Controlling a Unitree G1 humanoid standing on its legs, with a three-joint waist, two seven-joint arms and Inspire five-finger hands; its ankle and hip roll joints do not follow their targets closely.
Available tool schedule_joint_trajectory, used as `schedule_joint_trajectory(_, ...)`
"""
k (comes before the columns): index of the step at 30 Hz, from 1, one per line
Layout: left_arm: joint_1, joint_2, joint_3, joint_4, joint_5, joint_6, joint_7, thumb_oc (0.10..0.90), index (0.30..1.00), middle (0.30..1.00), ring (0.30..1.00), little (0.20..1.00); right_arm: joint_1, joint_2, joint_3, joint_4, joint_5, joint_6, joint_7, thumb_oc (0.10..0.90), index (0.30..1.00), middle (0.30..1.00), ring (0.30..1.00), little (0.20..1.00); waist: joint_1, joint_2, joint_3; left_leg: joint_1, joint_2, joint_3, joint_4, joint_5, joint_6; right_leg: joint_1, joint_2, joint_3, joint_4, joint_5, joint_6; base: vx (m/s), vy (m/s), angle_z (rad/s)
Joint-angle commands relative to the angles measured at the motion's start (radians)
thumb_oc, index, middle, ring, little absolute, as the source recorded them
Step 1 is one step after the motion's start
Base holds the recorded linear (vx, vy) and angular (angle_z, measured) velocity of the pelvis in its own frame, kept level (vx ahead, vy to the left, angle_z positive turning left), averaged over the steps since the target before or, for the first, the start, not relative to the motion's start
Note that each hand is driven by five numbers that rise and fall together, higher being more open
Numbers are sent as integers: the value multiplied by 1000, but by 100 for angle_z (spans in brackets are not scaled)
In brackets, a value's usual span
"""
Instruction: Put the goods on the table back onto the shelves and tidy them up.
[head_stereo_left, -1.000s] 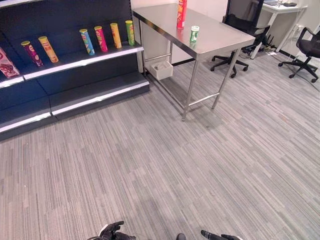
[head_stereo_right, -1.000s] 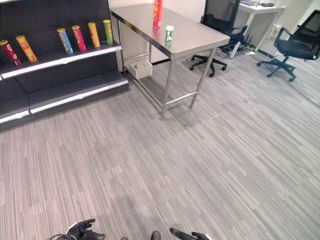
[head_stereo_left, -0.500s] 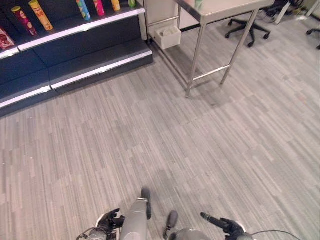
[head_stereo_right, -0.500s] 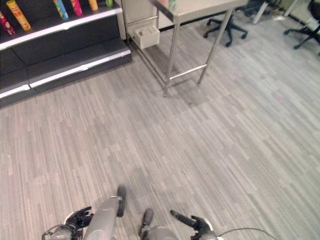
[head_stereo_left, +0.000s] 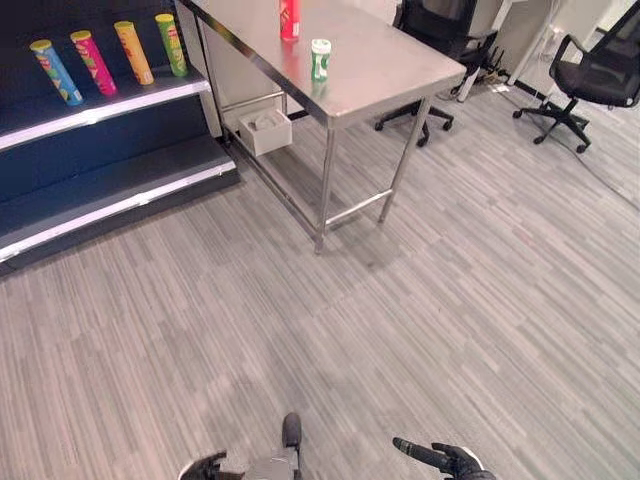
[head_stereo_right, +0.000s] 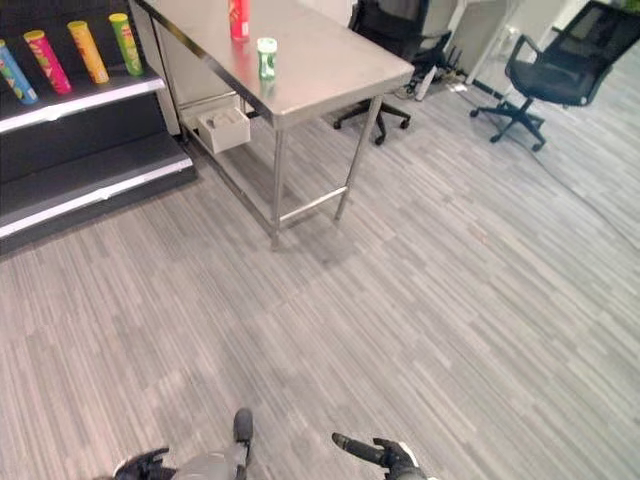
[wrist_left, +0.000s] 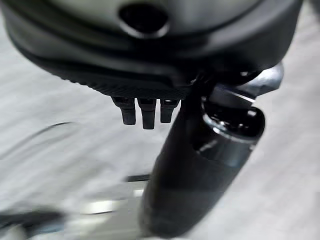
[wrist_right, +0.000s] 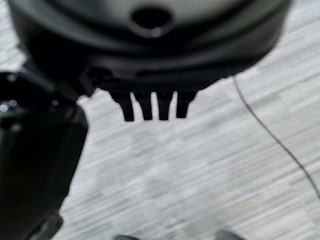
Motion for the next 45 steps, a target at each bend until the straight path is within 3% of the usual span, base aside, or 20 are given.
schedule_joint_trajectory(1, -25, 10, -4, -25, -14, -24, 9, 800, 900, 900, 900, 900, -7, -60, -26, -61, -13, -22, -13, 800, 900, 900, 900, 900, 7, 65, 20, -12, 63, 18, 25, -43, -121, 8, -104, 33, -195, 306, 46, 423, 150, 34)
schedule_joint_trajectory(2, -43, 9, -8, -23, -19, -32, 11, 800, 900, 900, 900, 900, -4, -61, -29, -55, -11, -22, -19, 800, 900, 900, 900, 900, -27, 86, 36, 69, 57, -4, 3, -90, -130, -70, -155, -70, -315, 190, 9, 454, 65, 53)
schedule_joint_trajectory(3, -48, 9, -13, -22, -18, -35, 10, 800, 900, 900, 900, 900, -5, -64, -28, -47, -12, -20, -20, 800, 900, 900, 900, 900, -37, 89, 43, 84, 55, -14, 3, -99, -133, -89, -145, -84, -382, 176, 2, 587, 29, 43)
schedule_joint_trajectory(6, -73, 11, -24, -22, -13, -38, 13, 800, 900, 900, 900, 900, -9, -69, -38, -7, -1, -14, -26, 800, 900, 900, 900, 900, -77, 68, 50, 140, 38, -45, 3, -146, -154, -126, -86, -69, -716, 206, 20, 414, -133, 26)
schedule_joint_trajectory(7, -85, 2, -35, -25, -5, -45, 8, 800, 900, 900, 900, 900, 5, -66, -44, 32, -7, -8, -23, 800, 900, 900, 900, 900, -97, 50, 52, 181, 36, -62, 3, -179, -166, -119, -66, -73, -852, 264, 42, 435, -154, 59)
schedule_joint_trajectory(10, -73, -12, -42, -40, 0, -48, 1, 800, 900, 900, 900, 900, 27, -69, -50, 80, -7, -8, -19, 800, 900, 900, 900, 900, -96, 41, 27, 206, 57, -61, 15, -205, -187, -49, -44, -97, -920, 279, 24, 373, -188, 75)
schedule_joint_trajectory(13, -66, -20, -48, -56, -16, -49, -2, 800, 900, 900, 900, 900, 32, -75, -49, 98, -7, -11, -14, 800, 900, 900, 900, 900, -90, 28, 25, 163, 72, -52, 159, -252, -216, -5, -42, -130, -930, 253, 8, 166, -144, 35)
schedule_joint_trajectory(15, -67, -23, -53, -79, -36, -48, -2, 800, 900, 900, 900, 900, 26, -84, -42, 92, -8, -10, -13, 800, 900, 900, 900, 900, -80, 21, 52, 67, 89, -50, 390, -229, -258, 30, -42, -147, -930, 230, -17, 62, -151, -4)
schedule_joint_trajectory(17, -67, -31, -54, -94, -64, -46, 9, 800, 900, 900, 900, 900, 7, -99, -32, 78, 1, -11, -20, 800, 900, 900, 900, 900, -71, 12, 82, -61, 132, -36, 588, -136, -285, 62, -40, -178, -930, 188, -48, 48, -130, 11)
schedule_joint_trajectory(22, -63, -40, -75, -100, -50, -43, 4, 800, 900, 900, 900, 900, -8, -113, -27, 66, -2, -7, -29, 800, 900, 900, 900, 900, -62, 17, 77, -61, 270, 2, 319, -125, -275, 84, -73, -181, -930, 165, -12, 143, 109, 19)
schedule_joint_trajectory(23, -62, -41, -75, -100, -50, -43, 4, 800, 900, 900, 900, 900, -7, -113, -27, 66, -2, -7, -29, 800, 900, 900, 900, 900, -62, 16, 77, -55, 269, 4, 309, -120, -276, 85, -74, -181, -930, 164, -12, 170, 275, -11)
schedule_joint_trajectory(25, -76, -34, -93, -89, -42, -47, 12, 800, 900, 900, 900, 900, -20, -125, -13, 56, -14, -9, -38, 800, 900, 900, 900, 900, -39, 50, 67, -69, 362, -144, 102, 21, -322, 98, -81, -140, -930, 131, 12, 302, 520, -21)
schedule_joint_trajectory(26, -81, -38, -103, -87, -49, -51, 15, 800, 900, 900, 900, 900, -25, -129, -16, 57, -18, -10, -35, 800, 900, 900, 900, 900, -44, 68, 54, -45, 364, -189, 69, 8, -346, 112, -100, -124, -930, 130, 26, 257, 448, -35)
schedule_joint_trajectory(30, -96, -34, -122, -74, -23, -53, 9, 800, 900, 900, 900, 900, -20, -123, -34, 66, -22, -6, -26, 800, 900, 900, 900, 900, -58, 79, 32, -13, 314, -185, 30, -26, -349, 118, -160, -119, -930, 160, 54, 143, 409, -35)
schedule_joint_trajectory(31, -114, -19, -125, -60, -7, -52, 9, 800, 900, 900, 900, 900, -26, -110, -56, 70, -3, -2, -26, 800, 900, 900, 900, 900, -66, 68, 23, 2, 269, -154, 12, -47, -333, 94, -212, -101, -908, 194, 75, 86, 427, 1)
schedule_joint_trajectory(34, -122, 2, -118, -57, -1, -50, 11, 800, 900, 900, 900, 900, -31, -100, -76, 56, 18, -2, -33, 800, 900, 900, 900, 900, -67, 56, 22, 16, 227, -109, 3, -71, -306, 46, -253, -80, -858, 217, 88, 10, 325, 1)
schedule_joint_trajectory(37, -114, 33, -92, -46, 1, -47, 16, 800, 900, 900, 900, 900, -41, -93, -99, 41, 38, -5, -48, 800, 900, 900, 900, 900, -54, 53, 39, 53, 186, -30, 3, -114, -259, -18, -310, -128, -734, 246, 85, 3, 405, -77)
schedule_joint_trajectory(39, -108, 42, -85, -35, 12, -44, 14, 800, 900, 900, 900, 900, -32, -95, -118, 41, 55, -8, -55, 800, 900, 900, 900, 900, -68, 52, 49, 77, 182, -10, 3, -126, -247, -59, -284, -105, -671, 251, 76, 37, 151, -73)
schedule_joint_trajectory(40, -105, 47, -71, -35, 9, -45, 18, 800, 900, 900, 900, 900, -19, -110, -154, 25, 82, -13, -72, 800, 900, 900, 900, 900, -86, 56, 61, 99, 178, 6, 3, -135, -242, -91, -220, -70, -670, 229, 66, 18, 94, -26)
schedule_joint_trajectory(45, -116, 49, -43, -89, -4, -54, 28, 800, 900, 900, 900, 900, 48, -231, -347, -132, 123, -44, -165, 800, 900, 900, 900, 900, -129, 45, 66, 96, 156, -3, 3, -132, -242, -78, -121, 27, -831, 230, 62, 59, -19, 4)
